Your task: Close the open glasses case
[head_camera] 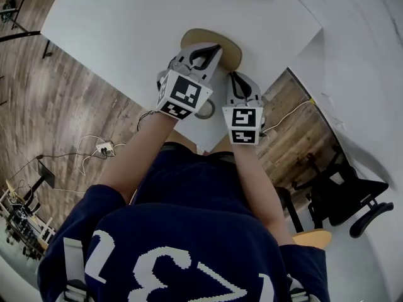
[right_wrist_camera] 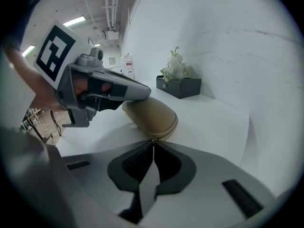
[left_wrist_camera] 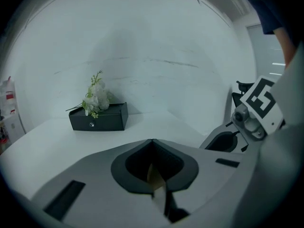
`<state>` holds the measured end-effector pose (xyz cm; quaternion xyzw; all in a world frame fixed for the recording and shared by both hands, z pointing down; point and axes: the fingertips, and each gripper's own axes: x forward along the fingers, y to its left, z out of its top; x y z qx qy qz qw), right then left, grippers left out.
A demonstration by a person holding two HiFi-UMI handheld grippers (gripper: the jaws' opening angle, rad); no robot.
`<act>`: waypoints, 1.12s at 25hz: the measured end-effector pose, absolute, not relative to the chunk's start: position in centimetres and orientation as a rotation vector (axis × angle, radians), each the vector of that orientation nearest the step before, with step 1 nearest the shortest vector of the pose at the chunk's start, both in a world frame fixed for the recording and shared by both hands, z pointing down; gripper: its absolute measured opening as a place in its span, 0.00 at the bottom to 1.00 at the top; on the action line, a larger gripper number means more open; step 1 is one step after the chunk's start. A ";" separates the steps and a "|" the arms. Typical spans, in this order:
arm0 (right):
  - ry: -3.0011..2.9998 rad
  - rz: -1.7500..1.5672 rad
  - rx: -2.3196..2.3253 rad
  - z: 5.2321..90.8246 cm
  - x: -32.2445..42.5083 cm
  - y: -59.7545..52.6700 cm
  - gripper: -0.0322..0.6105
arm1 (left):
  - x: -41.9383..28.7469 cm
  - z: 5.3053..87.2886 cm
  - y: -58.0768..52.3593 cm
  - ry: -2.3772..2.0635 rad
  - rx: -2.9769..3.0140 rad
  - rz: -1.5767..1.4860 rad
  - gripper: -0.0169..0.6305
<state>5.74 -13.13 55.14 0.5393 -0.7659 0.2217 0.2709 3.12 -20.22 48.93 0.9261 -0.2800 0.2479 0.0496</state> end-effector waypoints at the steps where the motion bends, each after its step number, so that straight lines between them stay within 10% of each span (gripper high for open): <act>1: -2.079 0.603 1.437 55.1 5.7 -13.1 0.09 | 3.2 49.0 -20.3 -0.849 2.814 0.741 0.05; 28: -2.270 0.468 0.772 54.7 6.5 -13.6 0.08 | 1.8 49.0 -18.9 -0.836 2.700 0.650 0.05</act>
